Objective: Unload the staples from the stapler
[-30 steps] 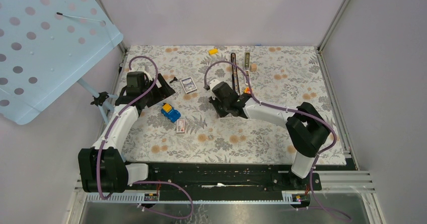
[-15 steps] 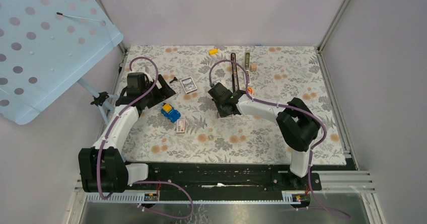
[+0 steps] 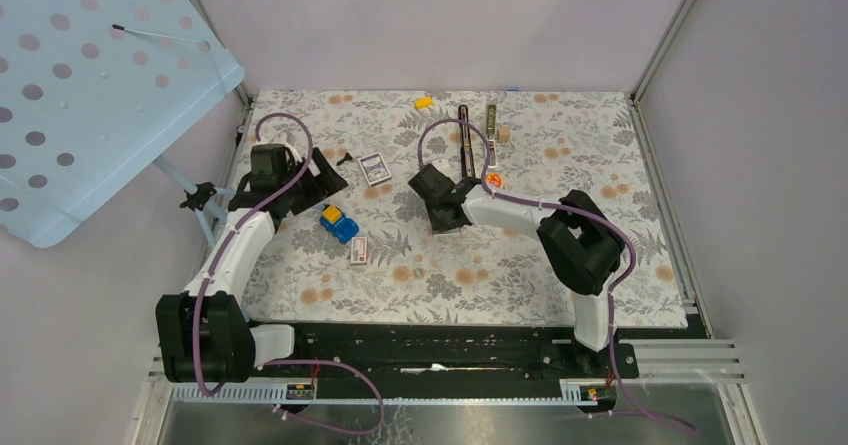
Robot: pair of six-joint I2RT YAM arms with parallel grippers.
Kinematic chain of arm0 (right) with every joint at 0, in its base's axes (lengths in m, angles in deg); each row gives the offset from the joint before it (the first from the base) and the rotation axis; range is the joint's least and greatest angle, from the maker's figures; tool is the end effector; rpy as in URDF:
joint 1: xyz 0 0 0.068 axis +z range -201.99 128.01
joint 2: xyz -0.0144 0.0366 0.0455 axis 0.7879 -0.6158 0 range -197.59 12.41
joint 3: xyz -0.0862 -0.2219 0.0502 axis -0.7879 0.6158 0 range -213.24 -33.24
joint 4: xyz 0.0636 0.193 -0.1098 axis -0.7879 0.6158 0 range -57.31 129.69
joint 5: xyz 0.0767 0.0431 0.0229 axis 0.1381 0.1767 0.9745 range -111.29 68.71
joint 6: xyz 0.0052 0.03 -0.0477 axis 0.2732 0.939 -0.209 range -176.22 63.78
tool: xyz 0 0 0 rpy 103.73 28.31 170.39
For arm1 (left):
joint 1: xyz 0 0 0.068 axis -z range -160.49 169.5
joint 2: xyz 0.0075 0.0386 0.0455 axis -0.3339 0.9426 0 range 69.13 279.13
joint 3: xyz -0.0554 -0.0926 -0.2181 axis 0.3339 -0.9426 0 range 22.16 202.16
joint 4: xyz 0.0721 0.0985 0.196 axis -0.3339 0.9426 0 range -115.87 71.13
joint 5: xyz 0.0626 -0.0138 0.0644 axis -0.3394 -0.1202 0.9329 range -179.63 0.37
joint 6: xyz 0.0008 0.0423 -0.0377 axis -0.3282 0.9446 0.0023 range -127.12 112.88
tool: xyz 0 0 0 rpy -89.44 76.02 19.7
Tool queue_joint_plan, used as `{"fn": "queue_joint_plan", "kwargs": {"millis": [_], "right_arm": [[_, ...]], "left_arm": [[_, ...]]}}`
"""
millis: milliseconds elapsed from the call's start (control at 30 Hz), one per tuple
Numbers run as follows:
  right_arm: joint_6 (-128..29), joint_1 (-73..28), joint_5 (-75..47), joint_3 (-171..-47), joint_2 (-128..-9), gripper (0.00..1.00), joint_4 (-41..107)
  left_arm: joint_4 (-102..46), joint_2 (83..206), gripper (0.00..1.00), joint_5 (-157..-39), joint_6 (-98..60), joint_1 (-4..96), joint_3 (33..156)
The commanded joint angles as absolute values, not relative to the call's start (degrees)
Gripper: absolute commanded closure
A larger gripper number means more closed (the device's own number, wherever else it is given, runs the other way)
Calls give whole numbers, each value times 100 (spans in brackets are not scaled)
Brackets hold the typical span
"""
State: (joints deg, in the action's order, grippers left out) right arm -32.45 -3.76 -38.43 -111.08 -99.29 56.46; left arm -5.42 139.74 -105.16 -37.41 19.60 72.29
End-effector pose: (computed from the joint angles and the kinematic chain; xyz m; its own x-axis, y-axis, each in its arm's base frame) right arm 0.2590 0.2726 0.1675 -0.7598 -0.2726 -0.5903 -0.3293 0.9441 -0.0121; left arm 0.2468 -0.0111 0.2422 -0.6685 -0.4848 -0.5640 -0.1543 0.8322 -0.5326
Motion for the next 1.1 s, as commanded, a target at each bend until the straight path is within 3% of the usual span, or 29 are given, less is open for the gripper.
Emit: {"fn": "queue_joint_plan", "kwargs": {"millis": [0, 1067], "right_arm": [[-3017, -376, -4071, -11321, -9984, 85, 5752], [-3000, -401, -4035, -11313, -10194, 78, 5379]], "left_arm": [[-811, 13953, 12, -10602, -3775, 1837, 7234], [-827, 13945, 12, -10644, -3780, 1801, 7226]]}}
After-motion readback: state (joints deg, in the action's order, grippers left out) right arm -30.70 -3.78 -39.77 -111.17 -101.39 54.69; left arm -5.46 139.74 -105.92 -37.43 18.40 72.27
